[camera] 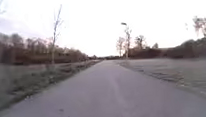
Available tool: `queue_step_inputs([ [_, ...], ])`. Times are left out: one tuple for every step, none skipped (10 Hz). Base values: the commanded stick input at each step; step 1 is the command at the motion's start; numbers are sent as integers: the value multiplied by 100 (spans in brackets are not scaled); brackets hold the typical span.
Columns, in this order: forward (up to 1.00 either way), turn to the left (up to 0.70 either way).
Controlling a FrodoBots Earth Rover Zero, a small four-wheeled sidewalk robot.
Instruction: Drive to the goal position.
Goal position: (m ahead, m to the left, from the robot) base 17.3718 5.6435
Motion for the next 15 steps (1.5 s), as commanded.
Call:
queue_step_inputs([
  [100,1],
  [100,1],
  [100,1],
  [100,1],
  [100,1],
  [100,1],
  [100,1],
  [100,1],
  [100,1],
  [100,1],
  [100,1],
  [100,1],
  [100,1],
  [100,1],
  [100,1],
])
